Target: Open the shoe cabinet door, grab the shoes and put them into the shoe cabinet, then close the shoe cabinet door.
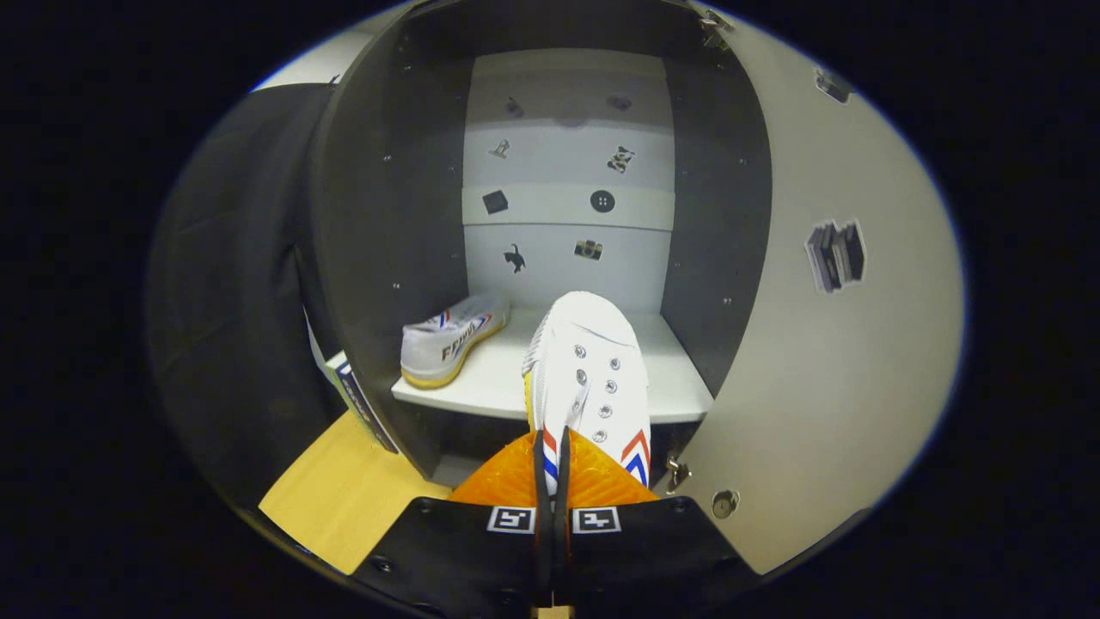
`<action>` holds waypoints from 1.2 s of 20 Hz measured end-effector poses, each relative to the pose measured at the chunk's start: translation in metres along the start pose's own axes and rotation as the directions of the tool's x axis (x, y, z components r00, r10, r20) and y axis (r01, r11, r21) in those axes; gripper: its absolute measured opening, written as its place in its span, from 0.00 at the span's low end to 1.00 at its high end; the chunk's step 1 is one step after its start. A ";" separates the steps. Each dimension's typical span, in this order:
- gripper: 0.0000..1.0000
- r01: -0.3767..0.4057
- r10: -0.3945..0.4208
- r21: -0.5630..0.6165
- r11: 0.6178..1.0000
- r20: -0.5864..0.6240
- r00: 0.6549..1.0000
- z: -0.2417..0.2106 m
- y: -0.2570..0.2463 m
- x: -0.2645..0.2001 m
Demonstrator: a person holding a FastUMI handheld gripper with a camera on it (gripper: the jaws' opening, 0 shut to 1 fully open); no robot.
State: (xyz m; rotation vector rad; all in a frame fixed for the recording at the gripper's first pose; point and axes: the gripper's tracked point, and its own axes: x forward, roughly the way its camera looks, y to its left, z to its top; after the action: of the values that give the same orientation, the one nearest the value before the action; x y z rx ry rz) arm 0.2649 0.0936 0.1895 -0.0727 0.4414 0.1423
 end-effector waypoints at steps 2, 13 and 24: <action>0.02 0.020 -0.020 -0.018 1.000 0.026 0.999 0.027 -0.006 0.024; 0.01 0.104 -0.108 -0.057 0.993 -0.053 0.993 0.065 -0.030 0.149; 0.02 0.127 -0.139 -0.081 0.989 -0.180 0.974 0.032 -0.022 0.199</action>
State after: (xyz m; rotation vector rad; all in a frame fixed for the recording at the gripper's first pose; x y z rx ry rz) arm 0.4597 0.0989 0.1335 -0.1846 0.6160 0.0185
